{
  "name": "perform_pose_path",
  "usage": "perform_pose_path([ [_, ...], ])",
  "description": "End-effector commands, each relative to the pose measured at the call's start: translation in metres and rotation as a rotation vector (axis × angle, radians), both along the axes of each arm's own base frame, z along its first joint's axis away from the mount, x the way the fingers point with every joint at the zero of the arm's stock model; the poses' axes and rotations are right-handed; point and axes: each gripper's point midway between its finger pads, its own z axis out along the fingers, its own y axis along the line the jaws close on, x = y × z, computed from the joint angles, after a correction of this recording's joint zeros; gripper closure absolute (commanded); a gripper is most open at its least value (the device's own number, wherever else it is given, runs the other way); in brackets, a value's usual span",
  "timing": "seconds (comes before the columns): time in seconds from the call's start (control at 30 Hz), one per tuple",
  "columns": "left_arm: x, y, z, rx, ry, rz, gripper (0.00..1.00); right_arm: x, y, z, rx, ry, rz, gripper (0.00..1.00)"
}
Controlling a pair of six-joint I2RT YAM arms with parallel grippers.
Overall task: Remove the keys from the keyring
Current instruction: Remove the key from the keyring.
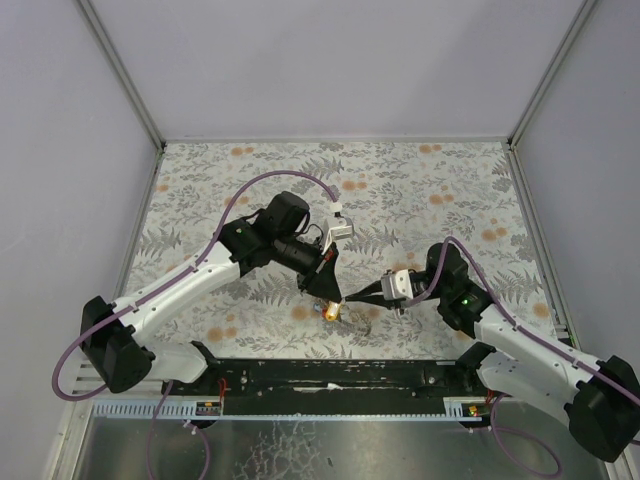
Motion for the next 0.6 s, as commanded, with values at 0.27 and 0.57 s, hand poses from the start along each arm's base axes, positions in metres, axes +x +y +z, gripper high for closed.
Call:
perform_pose_path([
  [0.27, -0.0007, -0.0047, 0.0058, -0.021, 0.024, -0.024, 1.00, 0.0000, 0.0059, 0.0265, 0.033, -0.304, 0.051, 1.00],
  [0.57, 0.0004, -0.0029, 0.0017, -0.020, 0.036, -0.026, 1.00, -0.0045, 0.0060, 0.0249, 0.023, -0.409, 0.070, 1.00],
])
